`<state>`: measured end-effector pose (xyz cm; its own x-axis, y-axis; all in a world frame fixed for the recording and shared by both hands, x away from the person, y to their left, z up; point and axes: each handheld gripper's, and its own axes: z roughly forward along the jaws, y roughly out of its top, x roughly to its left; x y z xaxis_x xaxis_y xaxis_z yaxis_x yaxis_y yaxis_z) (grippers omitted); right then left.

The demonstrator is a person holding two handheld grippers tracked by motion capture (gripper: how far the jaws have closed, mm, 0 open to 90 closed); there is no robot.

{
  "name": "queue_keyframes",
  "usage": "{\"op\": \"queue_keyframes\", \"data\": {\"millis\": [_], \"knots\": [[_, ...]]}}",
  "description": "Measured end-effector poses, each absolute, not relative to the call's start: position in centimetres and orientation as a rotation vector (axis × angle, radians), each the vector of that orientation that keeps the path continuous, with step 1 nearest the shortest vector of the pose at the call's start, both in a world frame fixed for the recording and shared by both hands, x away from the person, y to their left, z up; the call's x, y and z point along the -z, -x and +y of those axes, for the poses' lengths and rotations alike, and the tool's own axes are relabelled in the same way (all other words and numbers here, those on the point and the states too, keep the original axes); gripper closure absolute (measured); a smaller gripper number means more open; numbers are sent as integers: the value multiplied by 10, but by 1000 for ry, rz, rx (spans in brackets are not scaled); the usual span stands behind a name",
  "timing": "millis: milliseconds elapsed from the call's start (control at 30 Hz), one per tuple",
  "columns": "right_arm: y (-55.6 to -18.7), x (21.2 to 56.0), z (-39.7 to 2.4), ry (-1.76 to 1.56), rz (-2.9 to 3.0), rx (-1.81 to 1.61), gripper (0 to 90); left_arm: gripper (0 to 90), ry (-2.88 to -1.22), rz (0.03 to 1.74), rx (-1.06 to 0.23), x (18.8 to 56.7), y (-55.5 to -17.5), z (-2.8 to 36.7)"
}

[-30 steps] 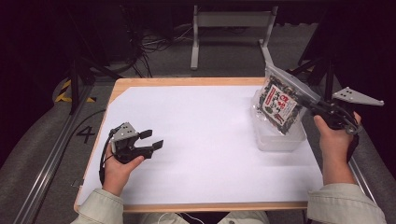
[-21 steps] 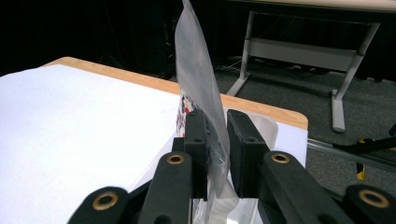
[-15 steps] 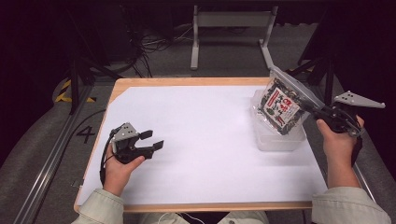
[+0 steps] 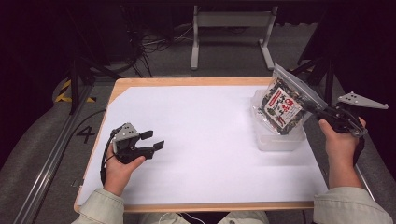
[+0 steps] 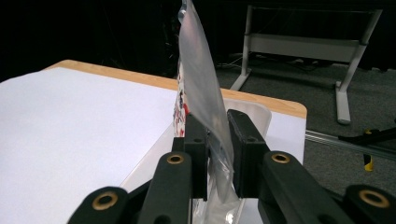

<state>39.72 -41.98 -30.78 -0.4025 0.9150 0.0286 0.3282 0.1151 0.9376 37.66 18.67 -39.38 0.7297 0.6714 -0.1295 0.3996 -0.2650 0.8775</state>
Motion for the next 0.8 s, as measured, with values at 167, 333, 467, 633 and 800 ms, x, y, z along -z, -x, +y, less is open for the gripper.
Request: {"op": "queue_keyframes", "data": {"millis": [167, 333, 467, 633, 800], "knots": [[-397, 307, -420, -1203, 1804, -1274, 780, 368, -1893, 829, -326, 394, -377, 188], [-399, 306, -421, -1206, 1786, -1279, 771, 368, -1886, 835, -333, 394, -376, 190], [-401, 307, -424, -1221, 1773, -1308, 741, 367, -1882, 839, -328, 394, -376, 191], [-400, 304, -426, -1217, 1724, -1325, 511, 366, -1885, 839, -335, 394, -375, 192], [-397, 302, -427, -1206, 1726, -1324, 388, 362, -1885, 842, -328, 395, -376, 191]]}}
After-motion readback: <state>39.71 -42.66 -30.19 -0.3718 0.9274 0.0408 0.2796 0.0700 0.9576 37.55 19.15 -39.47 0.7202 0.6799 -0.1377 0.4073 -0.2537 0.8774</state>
